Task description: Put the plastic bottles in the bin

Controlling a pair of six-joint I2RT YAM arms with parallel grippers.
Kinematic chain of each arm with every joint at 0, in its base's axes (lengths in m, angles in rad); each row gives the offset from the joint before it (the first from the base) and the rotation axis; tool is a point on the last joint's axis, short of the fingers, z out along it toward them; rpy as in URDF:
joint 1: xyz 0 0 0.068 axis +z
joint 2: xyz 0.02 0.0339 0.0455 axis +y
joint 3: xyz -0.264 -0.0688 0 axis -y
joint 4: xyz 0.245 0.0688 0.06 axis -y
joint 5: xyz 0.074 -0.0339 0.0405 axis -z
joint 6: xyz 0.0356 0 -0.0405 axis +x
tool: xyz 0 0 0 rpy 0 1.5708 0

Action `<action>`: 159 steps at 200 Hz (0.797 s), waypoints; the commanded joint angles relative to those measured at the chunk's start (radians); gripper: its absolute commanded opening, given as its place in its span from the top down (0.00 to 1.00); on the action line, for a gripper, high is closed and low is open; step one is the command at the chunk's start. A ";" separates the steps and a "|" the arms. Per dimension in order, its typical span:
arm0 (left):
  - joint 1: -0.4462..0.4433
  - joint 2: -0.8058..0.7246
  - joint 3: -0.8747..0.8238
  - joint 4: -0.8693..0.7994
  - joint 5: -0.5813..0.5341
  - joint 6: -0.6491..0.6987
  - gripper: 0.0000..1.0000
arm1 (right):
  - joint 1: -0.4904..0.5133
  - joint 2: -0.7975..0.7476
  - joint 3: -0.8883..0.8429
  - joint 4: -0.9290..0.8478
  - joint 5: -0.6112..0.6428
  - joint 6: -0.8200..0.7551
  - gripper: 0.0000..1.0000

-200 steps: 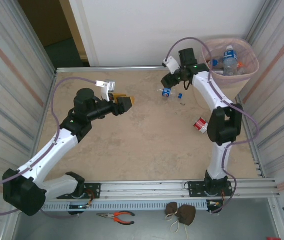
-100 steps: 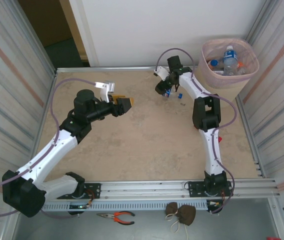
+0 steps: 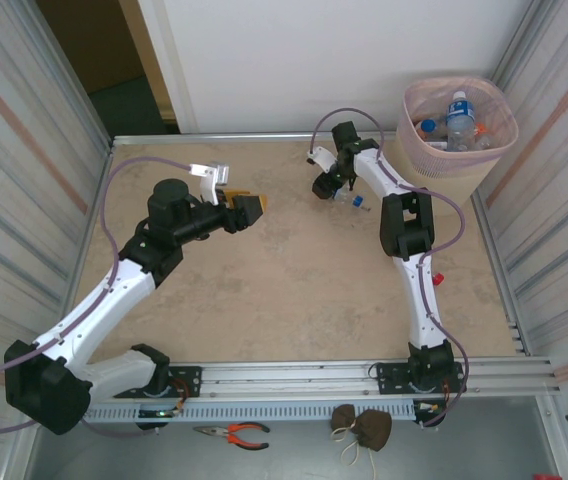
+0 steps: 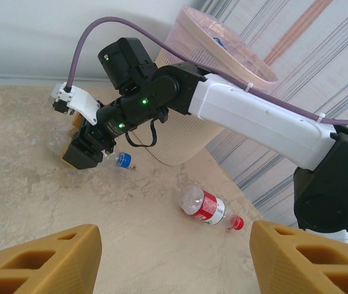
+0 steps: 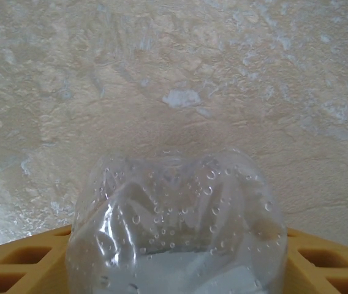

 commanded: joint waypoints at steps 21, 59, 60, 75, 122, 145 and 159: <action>0.008 -0.020 -0.015 0.031 -0.004 -0.018 0.35 | -0.008 -0.036 -0.015 -0.038 -0.032 0.040 0.46; 0.008 -0.022 -0.017 0.034 -0.001 -0.023 0.35 | -0.007 -0.119 -0.040 -0.046 -0.077 0.087 0.50; 0.008 -0.023 -0.018 0.034 -0.001 -0.023 0.35 | -0.008 -0.121 -0.042 -0.046 -0.077 0.088 0.50; 0.008 -0.024 -0.019 0.035 -0.002 -0.023 0.35 | -0.008 -0.162 -0.049 -0.055 -0.102 0.108 0.51; 0.009 -0.025 -0.025 0.051 0.003 -0.031 0.35 | -0.011 -0.301 -0.063 -0.079 -0.165 0.184 0.52; 0.008 -0.027 -0.029 0.057 0.007 -0.036 0.35 | -0.018 -0.374 -0.064 -0.087 -0.202 0.217 0.52; 0.008 -0.027 -0.033 0.062 0.007 -0.037 0.35 | -0.026 -0.417 -0.059 -0.087 -0.224 0.244 0.52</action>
